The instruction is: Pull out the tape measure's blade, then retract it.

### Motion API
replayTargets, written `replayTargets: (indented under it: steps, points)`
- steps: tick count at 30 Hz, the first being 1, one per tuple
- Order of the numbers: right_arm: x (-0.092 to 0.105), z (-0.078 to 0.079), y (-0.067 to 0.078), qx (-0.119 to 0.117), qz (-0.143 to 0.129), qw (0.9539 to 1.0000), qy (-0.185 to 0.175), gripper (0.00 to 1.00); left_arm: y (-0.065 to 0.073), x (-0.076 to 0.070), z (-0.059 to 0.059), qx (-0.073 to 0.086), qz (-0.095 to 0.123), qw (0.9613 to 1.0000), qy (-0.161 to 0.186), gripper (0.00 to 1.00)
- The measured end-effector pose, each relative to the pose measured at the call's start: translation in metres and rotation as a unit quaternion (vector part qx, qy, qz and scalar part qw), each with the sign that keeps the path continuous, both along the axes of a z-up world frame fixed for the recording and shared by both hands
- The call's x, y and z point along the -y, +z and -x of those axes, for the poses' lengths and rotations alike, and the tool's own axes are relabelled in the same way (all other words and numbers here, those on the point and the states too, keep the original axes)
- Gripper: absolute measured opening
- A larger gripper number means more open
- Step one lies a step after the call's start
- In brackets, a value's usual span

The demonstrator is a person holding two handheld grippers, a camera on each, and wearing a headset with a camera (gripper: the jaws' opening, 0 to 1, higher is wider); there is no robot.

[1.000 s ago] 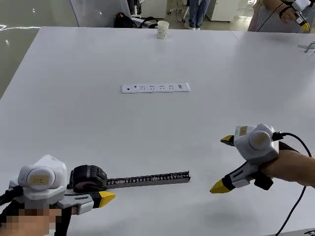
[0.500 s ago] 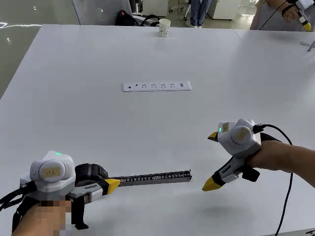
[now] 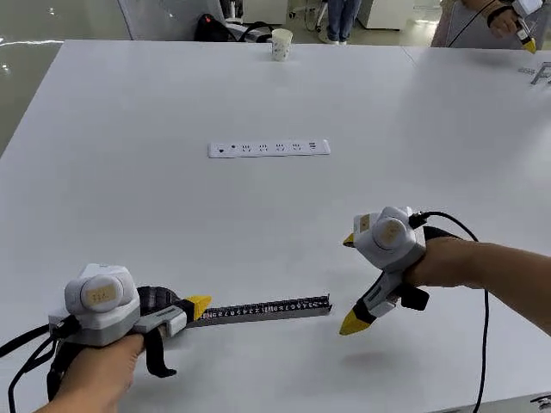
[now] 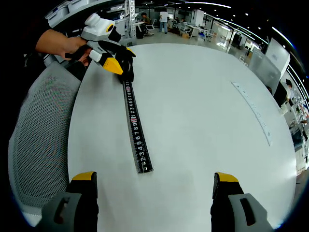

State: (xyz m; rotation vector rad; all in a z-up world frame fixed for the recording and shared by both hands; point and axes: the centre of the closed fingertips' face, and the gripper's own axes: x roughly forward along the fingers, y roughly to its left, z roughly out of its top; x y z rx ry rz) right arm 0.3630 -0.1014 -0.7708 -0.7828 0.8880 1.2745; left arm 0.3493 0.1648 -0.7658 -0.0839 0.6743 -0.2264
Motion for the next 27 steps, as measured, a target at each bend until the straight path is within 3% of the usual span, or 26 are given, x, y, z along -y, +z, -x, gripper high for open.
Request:
replayTargets:
  steps: [1,3,7,17,21,27]
  points:
    - [-0.002,0.000,-0.001,0.000,0.001,1.0000,0.004,0.99,0.001,-0.001,0.000,0.010,-0.009,0.9999,0.001,0.99]
    - [-0.005,-0.001,-0.002,0.004,-0.001,0.9999,0.010,0.99,0.003,-0.002,0.000,0.015,-0.007,0.9998,0.008,0.99]
    - [-0.011,-0.003,-0.007,0.004,-0.005,0.9996,0.027,0.99,0.009,0.001,-0.001,0.044,-0.004,0.9988,0.020,0.99]
    - [-0.016,-0.002,-0.019,-0.010,0.008,0.9991,0.040,0.88,-0.002,0.006,0.010,0.059,-0.014,0.9980,0.020,0.99]
    - [-0.016,-0.001,-0.021,-0.004,0.006,0.9983,0.057,0.72,0.003,0.003,0.006,0.072,-0.004,0.9969,0.031,0.99]
    - [-0.015,0.005,-0.025,-0.010,0.013,0.9971,0.074,0.55,0.005,0.002,0.002,0.075,0.002,0.9966,0.033,0.99]
